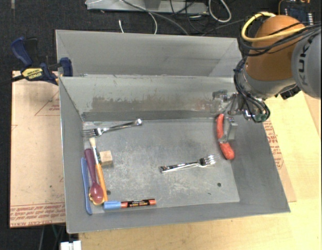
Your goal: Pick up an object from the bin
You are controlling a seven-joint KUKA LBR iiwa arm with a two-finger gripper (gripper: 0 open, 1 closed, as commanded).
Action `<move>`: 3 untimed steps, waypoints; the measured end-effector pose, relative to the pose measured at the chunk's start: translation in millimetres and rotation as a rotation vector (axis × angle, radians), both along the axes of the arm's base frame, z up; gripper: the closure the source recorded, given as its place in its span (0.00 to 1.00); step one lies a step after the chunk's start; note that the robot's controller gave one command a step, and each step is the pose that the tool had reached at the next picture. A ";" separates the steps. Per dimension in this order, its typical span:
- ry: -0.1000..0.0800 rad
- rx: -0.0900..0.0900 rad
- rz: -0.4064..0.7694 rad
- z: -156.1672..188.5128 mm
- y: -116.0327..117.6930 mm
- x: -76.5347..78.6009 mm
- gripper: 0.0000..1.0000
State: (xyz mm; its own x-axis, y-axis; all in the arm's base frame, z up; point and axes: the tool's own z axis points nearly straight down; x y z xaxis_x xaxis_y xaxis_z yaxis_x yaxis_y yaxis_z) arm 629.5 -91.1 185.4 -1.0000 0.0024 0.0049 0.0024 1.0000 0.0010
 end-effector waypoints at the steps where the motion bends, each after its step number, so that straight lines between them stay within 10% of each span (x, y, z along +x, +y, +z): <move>1: -0.007 -0.001 0.003 4.5 0.5 1.8 0.00; 2: -0.004 0.002 0.223 -117.6 55.5 -37.1 0.00; 3: -0.017 -0.003 0.221 -52.5 69.2 -47.4 0.00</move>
Offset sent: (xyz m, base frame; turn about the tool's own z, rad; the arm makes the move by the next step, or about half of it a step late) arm -0.0365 0.0537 -0.1154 -0.2242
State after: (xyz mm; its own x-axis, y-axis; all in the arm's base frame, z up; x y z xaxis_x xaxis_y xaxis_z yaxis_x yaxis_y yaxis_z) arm 582.2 -21.9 132.9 -0.9761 -0.2170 -0.0121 -0.2170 0.9762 -0.0035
